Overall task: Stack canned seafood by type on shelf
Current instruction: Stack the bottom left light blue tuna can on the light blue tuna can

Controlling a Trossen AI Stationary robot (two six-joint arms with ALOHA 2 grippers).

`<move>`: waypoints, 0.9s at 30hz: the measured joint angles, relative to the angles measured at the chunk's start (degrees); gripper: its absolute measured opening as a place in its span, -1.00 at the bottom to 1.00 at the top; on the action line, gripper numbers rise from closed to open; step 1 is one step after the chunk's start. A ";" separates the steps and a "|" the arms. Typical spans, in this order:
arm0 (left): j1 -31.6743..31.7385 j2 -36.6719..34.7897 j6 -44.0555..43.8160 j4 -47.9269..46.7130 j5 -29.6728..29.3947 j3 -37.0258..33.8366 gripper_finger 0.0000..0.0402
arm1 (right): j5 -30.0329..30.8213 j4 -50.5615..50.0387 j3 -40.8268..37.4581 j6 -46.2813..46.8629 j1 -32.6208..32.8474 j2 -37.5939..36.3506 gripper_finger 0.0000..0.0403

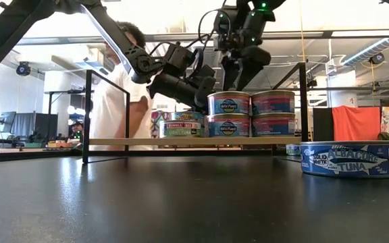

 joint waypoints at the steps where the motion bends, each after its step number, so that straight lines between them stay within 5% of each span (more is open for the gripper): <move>1: 0.00 0.00 0.00 0.00 0.00 0.03 -1.00 | 0.42 0.06 0.21 -0.01 0.00 -0.06 0.99; 18: -0.02 -4.72 -2.35 -1.03 0.07 -0.04 -1.00 | 1.27 -3.24 0.13 12.04 -0.52 -3.19 0.97; 22: -0.02 -6.68 -2.76 -1.45 0.15 -0.04 -1.00 | 1.65 -4.92 0.06 15.43 -0.55 -3.17 0.78; 27: -0.02 -9.59 -3.37 -1.60 0.22 -0.28 -1.00 | 3.78 -11.26 0.00 18.18 -0.92 -3.12 0.32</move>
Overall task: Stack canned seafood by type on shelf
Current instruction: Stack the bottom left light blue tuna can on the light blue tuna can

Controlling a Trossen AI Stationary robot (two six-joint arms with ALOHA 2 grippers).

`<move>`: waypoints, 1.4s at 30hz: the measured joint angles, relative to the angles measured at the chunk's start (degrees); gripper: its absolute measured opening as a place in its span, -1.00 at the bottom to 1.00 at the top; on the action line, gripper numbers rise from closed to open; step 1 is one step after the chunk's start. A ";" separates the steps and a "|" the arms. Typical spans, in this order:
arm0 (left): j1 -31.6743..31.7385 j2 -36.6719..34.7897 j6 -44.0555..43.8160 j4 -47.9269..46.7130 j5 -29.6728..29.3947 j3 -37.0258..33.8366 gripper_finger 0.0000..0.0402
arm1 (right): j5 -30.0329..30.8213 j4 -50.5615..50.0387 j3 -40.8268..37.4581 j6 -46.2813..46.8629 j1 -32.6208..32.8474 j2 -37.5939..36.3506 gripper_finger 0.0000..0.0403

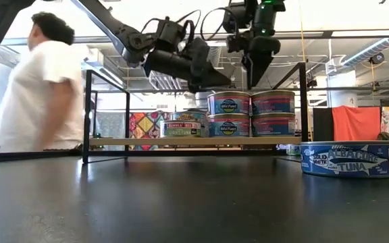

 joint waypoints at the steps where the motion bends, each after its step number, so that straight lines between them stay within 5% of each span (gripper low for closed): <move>1: 0.00 -0.50 -0.05 -0.04 0.00 -0.10 -1.00 | -0.05 -1.21 -0.02 0.62 -0.09 0.01 0.21; 12: 0.02 -6.44 0.95 -5.20 0.00 -0.40 -1.00 | -0.14 -0.16 -6.77 2.30 -0.18 0.08 -0.90; 22: 0.13 -14.05 4.78 -10.26 -0.46 -0.41 -1.00 | -0.55 5.08 -12.79 2.70 -0.09 0.96 -0.95; 42: 0.71 -28.63 6.75 -20.76 -1.48 -0.64 -1.00 | -3.82 8.04 -12.27 4.77 1.00 3.61 -0.95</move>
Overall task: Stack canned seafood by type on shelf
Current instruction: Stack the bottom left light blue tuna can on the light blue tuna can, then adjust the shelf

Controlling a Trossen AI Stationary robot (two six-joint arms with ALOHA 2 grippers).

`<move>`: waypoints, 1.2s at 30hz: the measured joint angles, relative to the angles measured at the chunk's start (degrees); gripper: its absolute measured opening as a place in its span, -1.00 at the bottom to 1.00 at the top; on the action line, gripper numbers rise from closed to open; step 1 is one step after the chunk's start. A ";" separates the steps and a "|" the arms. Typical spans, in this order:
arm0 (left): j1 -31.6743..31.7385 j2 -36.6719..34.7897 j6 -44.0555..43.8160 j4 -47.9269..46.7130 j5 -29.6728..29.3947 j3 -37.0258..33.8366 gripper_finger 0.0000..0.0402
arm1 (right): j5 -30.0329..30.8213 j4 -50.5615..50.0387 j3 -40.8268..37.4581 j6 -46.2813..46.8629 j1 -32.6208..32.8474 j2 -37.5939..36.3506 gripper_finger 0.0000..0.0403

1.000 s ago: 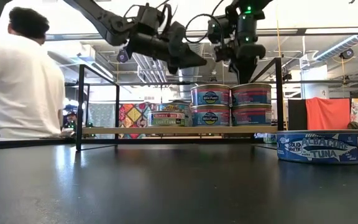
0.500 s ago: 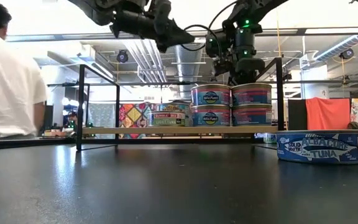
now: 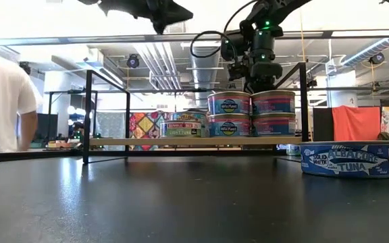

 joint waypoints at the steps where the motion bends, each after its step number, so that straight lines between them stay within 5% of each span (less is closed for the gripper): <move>1: 0.01 -0.93 0.15 -0.45 -0.35 0.00 -1.00 | -0.04 -0.01 -0.02 0.02 0.02 -0.09 -0.95; 11: 2.09 -11.39 0.35 -2.17 -1.28 -3.60 -1.00 | -0.61 -1.25 6.67 1.73 0.28 -0.60 -0.95; 21: 9.78 -16.67 -16.08 10.36 22.68 -12.49 -1.00 | -0.31 -2.21 20.80 10.36 0.28 -0.62 -0.95; 28: 9.84 -17.97 -20.17 16.36 23.08 -13.90 -1.00 | 9.02 -5.43 29.24 23.13 -1.81 -0.84 -0.95; 36: 9.87 -22.13 -20.06 14.39 21.55 -13.90 -1.00 | 10.27 -3.42 30.80 34.02 -5.95 -2.59 -0.95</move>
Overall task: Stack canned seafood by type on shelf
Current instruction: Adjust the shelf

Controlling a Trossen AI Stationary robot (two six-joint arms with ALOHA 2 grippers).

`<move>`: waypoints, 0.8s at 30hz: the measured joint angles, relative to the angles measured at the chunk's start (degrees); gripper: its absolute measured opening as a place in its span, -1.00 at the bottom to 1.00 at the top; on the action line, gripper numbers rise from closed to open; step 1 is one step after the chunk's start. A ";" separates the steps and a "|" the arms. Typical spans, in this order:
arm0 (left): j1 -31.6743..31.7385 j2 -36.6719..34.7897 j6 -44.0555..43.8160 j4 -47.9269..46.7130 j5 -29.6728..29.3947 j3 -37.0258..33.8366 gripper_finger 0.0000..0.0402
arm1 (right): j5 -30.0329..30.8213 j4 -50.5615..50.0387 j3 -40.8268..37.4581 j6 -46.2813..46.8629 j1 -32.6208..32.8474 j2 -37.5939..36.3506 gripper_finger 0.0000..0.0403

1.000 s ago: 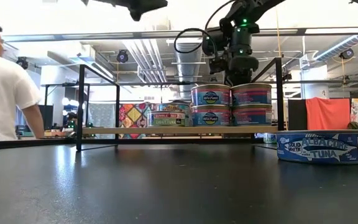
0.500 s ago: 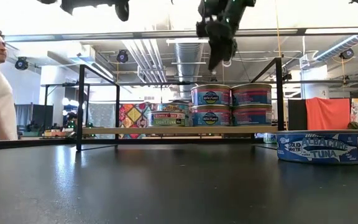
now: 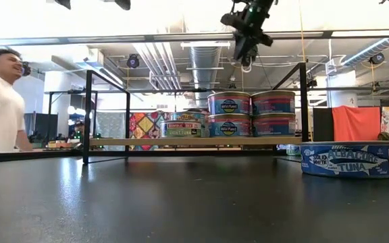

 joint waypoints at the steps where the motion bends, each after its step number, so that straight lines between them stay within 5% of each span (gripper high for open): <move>1: 0.00 -0.83 0.24 -1.12 0.00 0.00 -1.00 | 0.45 1.19 0.00 0.29 0.29 -0.48 -0.95; 14: -3.79 -9.97 2.99 -13.16 -2.16 -1.03 -1.00 | 10.65 11.64 0.00 4.90 14.01 -2.23 -0.95; 24: -23.40 -10.82 -0.53 -13.57 -10.72 -6.67 -1.00 | 18.16 13.07 -0.36 11.31 28.05 -1.44 -0.95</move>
